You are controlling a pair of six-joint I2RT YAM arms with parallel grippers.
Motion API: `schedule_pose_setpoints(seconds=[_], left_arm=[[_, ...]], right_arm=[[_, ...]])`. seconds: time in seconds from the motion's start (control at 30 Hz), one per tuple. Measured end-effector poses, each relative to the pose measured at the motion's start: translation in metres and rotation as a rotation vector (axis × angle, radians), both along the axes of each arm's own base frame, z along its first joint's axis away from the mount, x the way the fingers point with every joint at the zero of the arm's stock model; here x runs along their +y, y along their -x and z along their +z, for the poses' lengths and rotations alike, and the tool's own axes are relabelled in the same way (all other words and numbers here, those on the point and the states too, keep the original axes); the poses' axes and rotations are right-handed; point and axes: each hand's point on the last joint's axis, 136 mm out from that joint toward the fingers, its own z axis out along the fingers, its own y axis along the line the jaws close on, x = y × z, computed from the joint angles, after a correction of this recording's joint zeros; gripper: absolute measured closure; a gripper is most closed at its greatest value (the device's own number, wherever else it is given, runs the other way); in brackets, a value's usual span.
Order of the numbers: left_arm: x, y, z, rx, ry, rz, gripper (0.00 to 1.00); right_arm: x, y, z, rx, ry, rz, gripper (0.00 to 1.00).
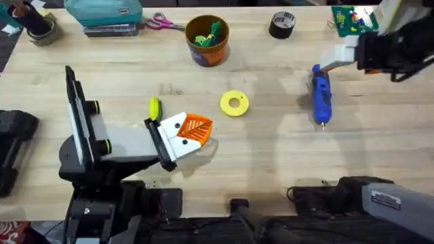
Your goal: Pick up the gripper from the table and insert it into the empty holder that is missing its gripper. Then pick up a screw, insert it into the mounting hole, and use the screwdriver to tighten it. Finally, clean up the table by picking up the vegetable and placing it into the bucket.
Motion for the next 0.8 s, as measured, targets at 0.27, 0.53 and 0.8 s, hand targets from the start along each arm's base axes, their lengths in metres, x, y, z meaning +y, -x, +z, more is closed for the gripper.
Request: schedule_pose_setpoints(seconds=[0.27, 0.53, 0.8], left_arm=[[0.000, 0.000, 0.000, 0.000, 0.000, 0.000, 0.996], [0.000, 0.000, 0.000, 0.000, 0.000, 0.000, 0.996], [0.000, 0.000, 0.000, 0.000, 0.000, 0.000, 0.996]], right_arm=[[0.002, -0.025, -0.033, 0.053, -0.003, 0.045, 0.005], [-0.002, -0.046, -0.060, 0.086, 0.017, 0.054, 0.007], [-0.013, -0.049, -0.095, 0.181, 0.044, 0.034, 0.005]])
